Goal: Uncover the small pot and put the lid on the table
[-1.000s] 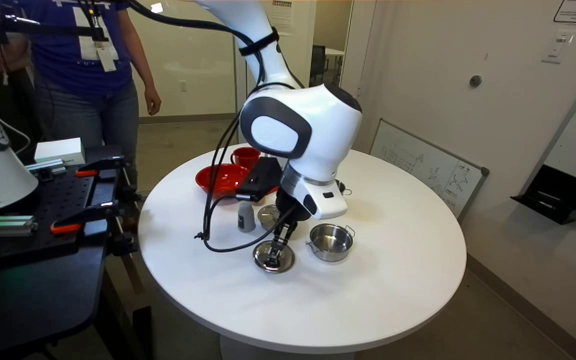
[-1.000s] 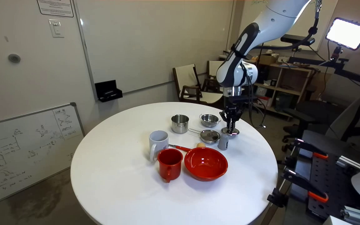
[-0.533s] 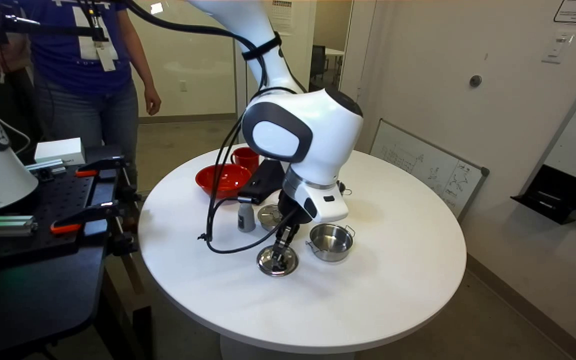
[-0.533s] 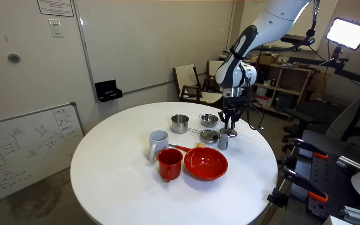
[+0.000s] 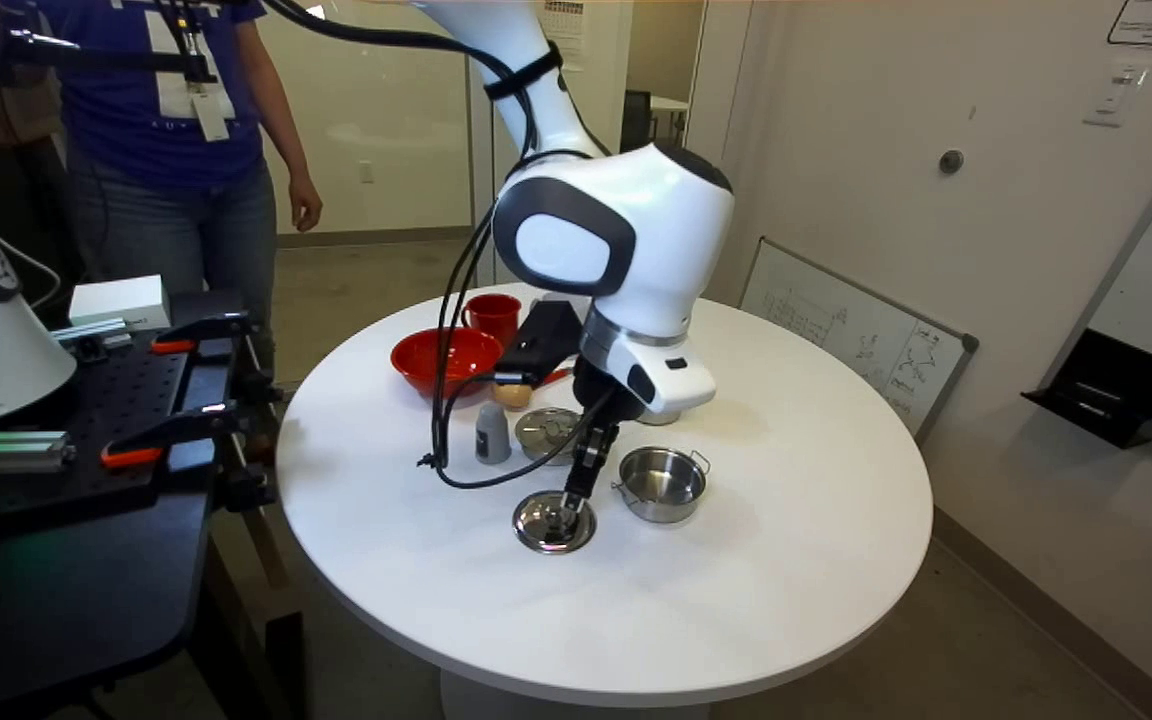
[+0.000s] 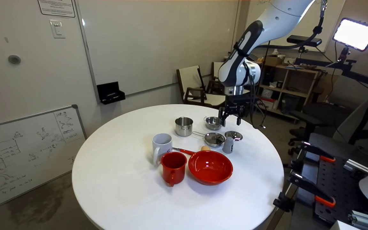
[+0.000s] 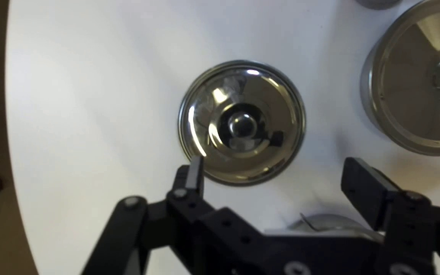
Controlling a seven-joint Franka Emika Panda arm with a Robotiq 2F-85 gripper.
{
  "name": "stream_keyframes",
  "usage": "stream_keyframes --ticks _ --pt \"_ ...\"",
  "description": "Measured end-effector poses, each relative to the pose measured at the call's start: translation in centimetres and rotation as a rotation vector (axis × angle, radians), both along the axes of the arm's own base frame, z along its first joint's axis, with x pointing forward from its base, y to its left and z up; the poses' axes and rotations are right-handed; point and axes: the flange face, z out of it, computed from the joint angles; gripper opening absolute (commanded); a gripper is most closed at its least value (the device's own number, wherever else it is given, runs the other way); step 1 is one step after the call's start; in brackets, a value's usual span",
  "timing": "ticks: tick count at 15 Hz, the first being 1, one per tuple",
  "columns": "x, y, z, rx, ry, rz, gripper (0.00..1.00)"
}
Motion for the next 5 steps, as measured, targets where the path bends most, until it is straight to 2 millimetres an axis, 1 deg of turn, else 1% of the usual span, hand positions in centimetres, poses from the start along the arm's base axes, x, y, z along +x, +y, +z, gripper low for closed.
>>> stream_keyframes --ticks 3,5 --pt "2.3 1.6 3.9 -0.040 -0.045 0.107 1.00" --pt "3.3 2.5 6.0 -0.055 -0.064 0.142 1.00"
